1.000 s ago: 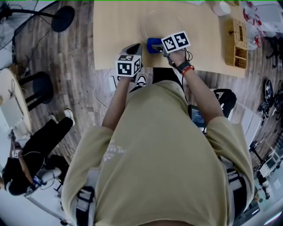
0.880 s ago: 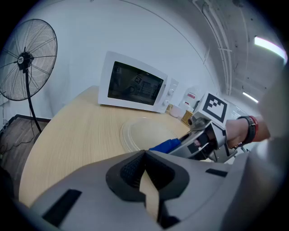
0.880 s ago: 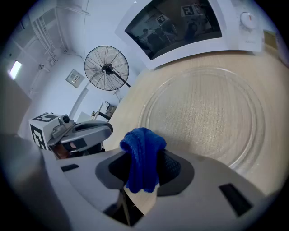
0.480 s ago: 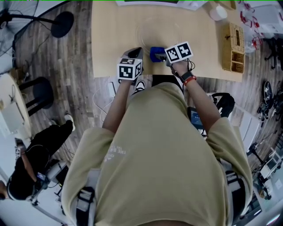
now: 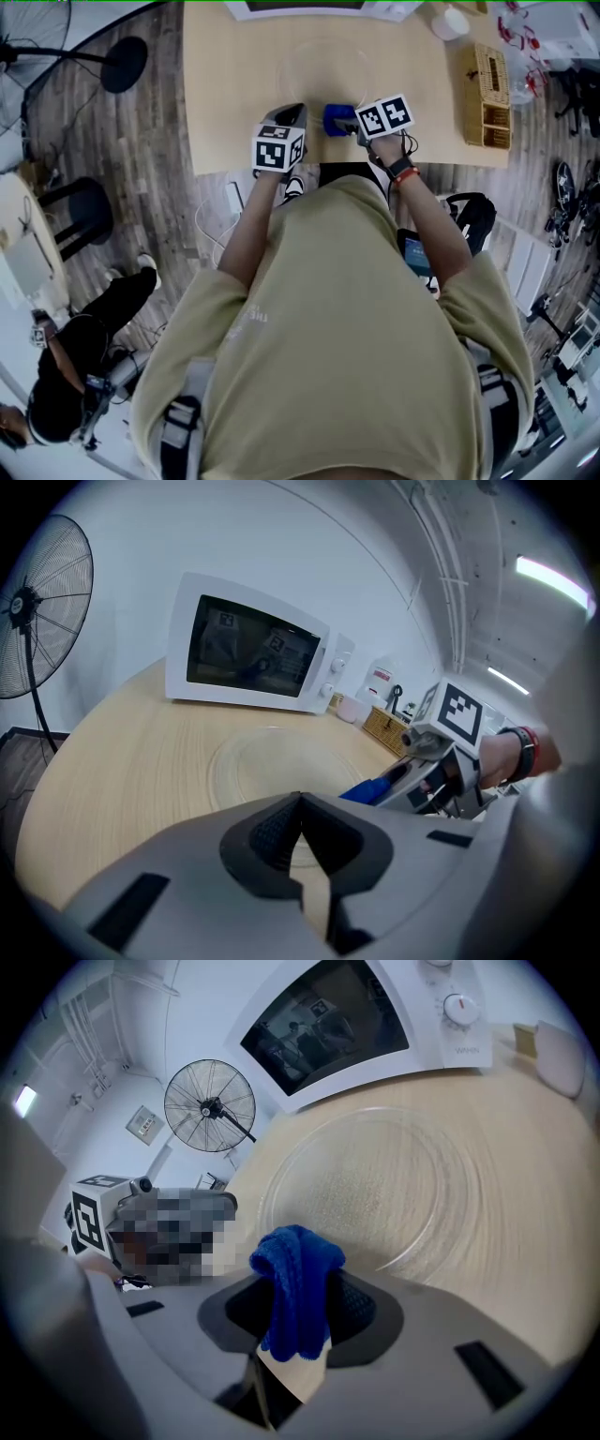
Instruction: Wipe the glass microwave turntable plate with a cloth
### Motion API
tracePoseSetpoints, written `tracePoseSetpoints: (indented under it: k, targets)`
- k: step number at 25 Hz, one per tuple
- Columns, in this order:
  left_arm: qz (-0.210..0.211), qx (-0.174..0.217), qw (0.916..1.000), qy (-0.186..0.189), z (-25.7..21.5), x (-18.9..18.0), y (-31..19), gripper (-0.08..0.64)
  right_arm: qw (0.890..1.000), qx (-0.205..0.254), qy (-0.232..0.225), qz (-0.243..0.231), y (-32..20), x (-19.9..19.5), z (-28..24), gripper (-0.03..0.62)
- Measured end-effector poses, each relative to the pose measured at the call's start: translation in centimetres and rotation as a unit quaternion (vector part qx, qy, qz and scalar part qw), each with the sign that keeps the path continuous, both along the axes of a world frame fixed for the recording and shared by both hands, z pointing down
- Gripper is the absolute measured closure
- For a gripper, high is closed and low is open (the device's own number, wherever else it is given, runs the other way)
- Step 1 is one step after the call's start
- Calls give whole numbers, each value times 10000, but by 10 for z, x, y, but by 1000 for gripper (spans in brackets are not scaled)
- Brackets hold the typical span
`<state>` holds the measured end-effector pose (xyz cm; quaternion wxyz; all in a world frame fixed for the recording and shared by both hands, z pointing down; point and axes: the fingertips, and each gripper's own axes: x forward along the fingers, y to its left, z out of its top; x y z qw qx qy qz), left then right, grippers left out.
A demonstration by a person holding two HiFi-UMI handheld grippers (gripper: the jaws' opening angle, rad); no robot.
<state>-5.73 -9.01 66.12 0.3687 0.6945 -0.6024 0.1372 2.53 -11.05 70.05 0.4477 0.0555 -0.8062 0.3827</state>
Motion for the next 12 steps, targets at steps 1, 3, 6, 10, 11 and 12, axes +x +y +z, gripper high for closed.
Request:
tracePoseSetpoints:
  k: [1, 3, 6, 10, 11, 12]
  targets:
    - [27, 3, 10000, 0, 0, 2, -1, 541, 10000, 6, 9, 22, -1, 2, 0, 449]
    - [88, 7, 10000, -1, -1, 7, -3, 541, 10000, -6, 15, 91, -4, 7, 0, 449]
    - [184, 5, 9998, 0, -1, 14, -5, 541, 9998, -24, 15, 216, -8, 13, -1, 449]
    - [289, 8, 9996, 12, -1, 21, -8, 541, 9992, 5, 22, 390, -14, 22, -1, 449]
    - [306, 11, 9995, 15, -1, 22, -8, 541, 9990, 18, 28, 435, -16, 24, -1, 449]
    - [318, 15, 9995, 13, -1, 23, -8, 541, 9988, 37, 35, 478, -18, 27, -1, 449]
